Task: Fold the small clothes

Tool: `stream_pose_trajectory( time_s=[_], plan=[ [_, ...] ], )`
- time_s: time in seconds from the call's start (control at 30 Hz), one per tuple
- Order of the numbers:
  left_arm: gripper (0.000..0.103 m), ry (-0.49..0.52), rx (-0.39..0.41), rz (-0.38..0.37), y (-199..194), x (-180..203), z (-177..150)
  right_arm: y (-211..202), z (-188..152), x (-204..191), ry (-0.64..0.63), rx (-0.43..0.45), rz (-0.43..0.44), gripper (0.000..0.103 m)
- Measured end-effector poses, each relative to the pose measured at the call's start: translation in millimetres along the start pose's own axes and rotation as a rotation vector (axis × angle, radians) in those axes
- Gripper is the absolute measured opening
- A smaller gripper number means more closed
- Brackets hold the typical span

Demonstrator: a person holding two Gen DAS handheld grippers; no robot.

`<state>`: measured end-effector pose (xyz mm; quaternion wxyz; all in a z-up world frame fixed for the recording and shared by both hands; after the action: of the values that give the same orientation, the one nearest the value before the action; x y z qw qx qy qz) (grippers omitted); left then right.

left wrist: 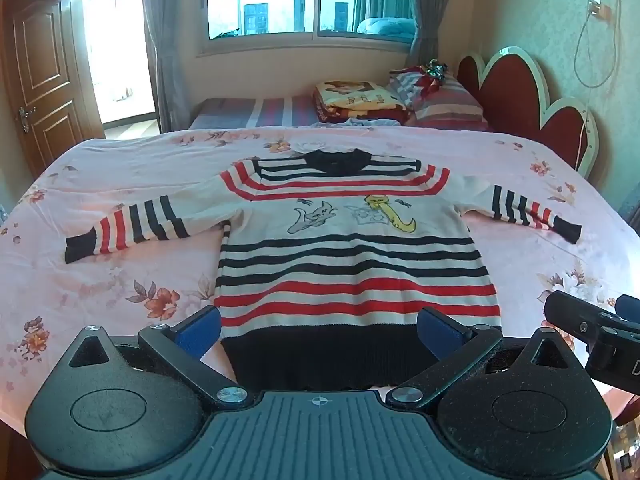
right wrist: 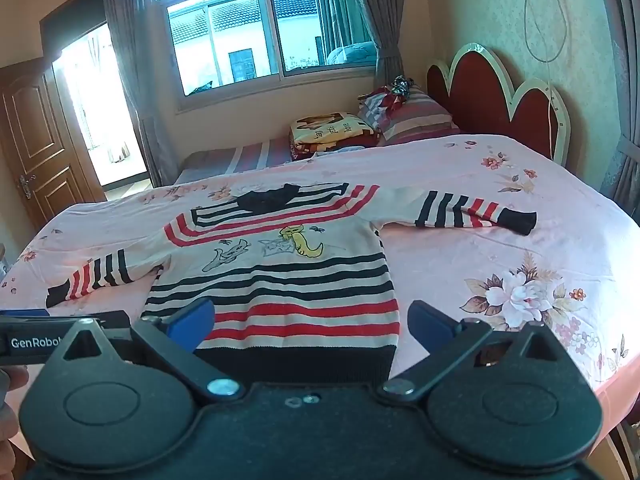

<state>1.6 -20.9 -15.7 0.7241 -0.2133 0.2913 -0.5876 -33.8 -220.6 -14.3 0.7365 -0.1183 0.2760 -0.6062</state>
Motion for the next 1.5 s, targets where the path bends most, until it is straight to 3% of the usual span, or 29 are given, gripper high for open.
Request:
stream_pose_trajectory(
  time_s=[1.03, 1.5],
  plan=[
    [0.103, -0.02, -0.012, 0.009, 20.5, -6.2, 8.1, 14.2, 1.7, -9.1, 0.013, -0.011, 0.004, 0.102],
    [0.103, -0.044, -0.033, 0.042, 65.9, 12.6, 28.4, 54.5, 23.5, 22.3, -0.032, -0.02, -0.058, 0.102]
  ],
)
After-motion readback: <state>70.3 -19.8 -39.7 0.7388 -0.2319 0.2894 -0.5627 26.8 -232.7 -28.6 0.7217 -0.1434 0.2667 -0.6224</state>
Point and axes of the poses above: each gripper's, at about its wrist camera, not at the fingertips, and y roughly the way its jaws point, x to its right, z to its top, the point moved 4 cm from there along y, roughly the way its jaws point, and after that the axes turned 15 degrees about z, right-handed, at the moved point
